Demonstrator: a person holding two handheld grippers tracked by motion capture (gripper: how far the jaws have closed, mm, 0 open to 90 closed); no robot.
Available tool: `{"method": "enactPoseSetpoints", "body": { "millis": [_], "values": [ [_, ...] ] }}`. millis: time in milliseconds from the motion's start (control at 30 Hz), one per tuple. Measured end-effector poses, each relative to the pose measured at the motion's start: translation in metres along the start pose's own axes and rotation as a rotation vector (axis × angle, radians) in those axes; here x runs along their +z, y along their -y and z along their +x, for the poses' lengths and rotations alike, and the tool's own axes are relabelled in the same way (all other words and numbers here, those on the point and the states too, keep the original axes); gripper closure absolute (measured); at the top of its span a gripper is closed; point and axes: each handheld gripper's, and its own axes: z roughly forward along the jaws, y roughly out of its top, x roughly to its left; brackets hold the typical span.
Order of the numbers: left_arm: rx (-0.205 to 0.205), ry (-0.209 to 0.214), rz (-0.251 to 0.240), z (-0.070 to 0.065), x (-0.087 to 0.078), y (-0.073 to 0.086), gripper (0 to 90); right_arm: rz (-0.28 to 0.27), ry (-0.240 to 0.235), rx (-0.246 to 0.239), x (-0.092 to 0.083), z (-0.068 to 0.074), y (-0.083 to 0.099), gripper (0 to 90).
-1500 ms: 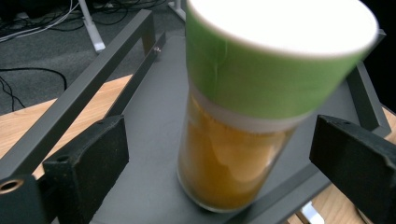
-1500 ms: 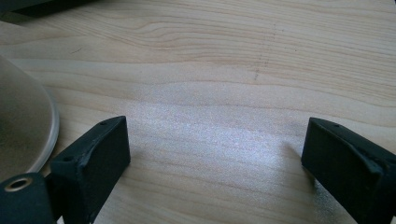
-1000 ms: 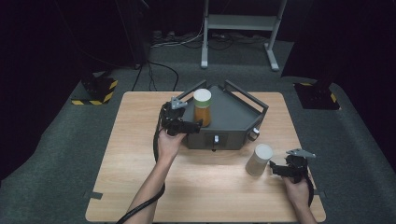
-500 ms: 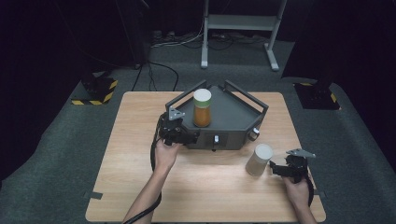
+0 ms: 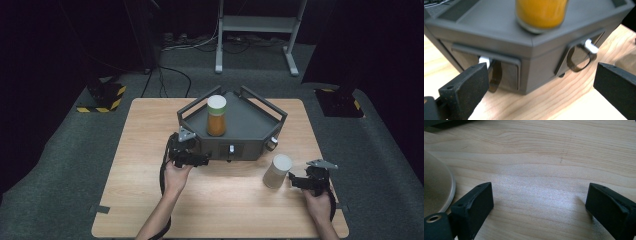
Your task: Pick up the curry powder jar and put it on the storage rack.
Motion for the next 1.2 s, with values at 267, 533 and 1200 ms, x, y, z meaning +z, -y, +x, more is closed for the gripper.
{"method": "enactPoseSetpoints", "body": {
  "millis": [267, 533, 1200],
  "values": [
    [0.007, -0.02, 0.034, -0.003, 0.007, 0.02, 0.5, 0.0, 0.001, 0.0, 0.0, 0.0, 0.0, 7.1],
    [0.001, -0.04, 0.059, -0.005, 0.014, 0.035, 1.0, 0.0, 0.002, 0.0, 0.0, 0.001, 0.0, 7.1],
    [-0.024, -0.069, 0.098, -0.014, 0.034, 0.066, 1.5, 0.0, 0.002, 0.0, 0.0, 0.001, 0.0, 7.1]
  ]
}}
